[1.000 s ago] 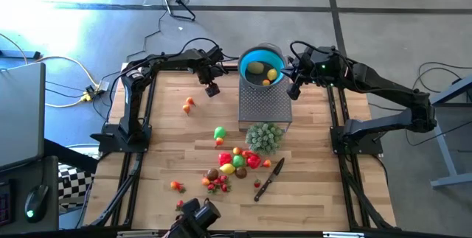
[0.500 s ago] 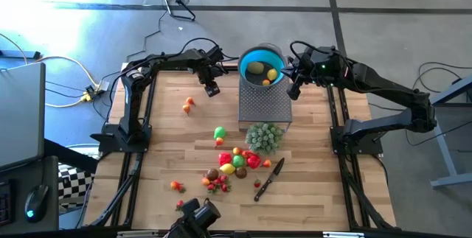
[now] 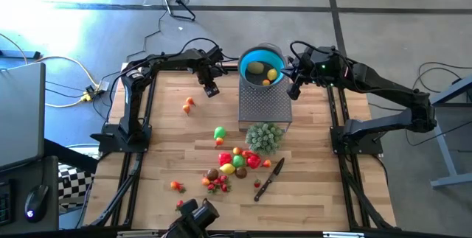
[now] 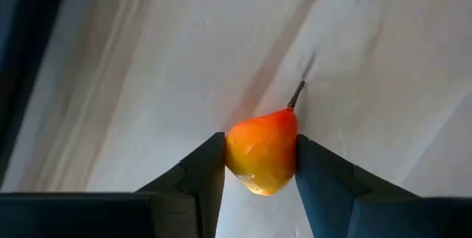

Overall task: Pick & Place Fruit
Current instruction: Put the orange pear into the blue strainer bowl

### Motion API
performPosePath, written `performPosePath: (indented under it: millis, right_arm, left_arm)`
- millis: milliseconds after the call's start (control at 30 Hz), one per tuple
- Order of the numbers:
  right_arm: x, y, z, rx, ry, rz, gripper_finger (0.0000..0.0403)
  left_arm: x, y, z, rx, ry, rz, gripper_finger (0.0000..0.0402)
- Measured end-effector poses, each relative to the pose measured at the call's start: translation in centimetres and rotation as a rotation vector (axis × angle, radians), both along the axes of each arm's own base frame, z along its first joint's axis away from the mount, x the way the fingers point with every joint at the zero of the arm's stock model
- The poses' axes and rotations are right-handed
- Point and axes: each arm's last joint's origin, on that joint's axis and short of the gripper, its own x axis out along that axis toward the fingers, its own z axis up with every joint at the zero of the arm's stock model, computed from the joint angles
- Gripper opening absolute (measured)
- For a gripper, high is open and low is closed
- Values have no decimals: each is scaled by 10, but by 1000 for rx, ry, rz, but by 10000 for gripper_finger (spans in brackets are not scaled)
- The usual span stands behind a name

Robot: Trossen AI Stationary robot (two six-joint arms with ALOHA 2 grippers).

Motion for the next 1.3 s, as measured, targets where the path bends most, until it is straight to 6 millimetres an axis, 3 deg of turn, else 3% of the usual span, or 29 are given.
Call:
performPosePath:
  millis: [200,400,733,1100,1300]
  right_arm:
    - [0,0,0,0,0,0,2]
    - [0,0,0,0,0,0,2]
    - [0,0,0,0,0,0,2]
    - [0,0,0,-1,0,0,2]
    - [0,0,1,-9,-3,4,2]
  left_arm:
    - [0,0,14,-35,41,-4,143]
    - [5,4,45,-26,32,-4,143]
    - [8,10,131,85,5,16,143]
    - [4,9,226,350,-199,57,143]
    - [3,4,252,354,-411,86,143]
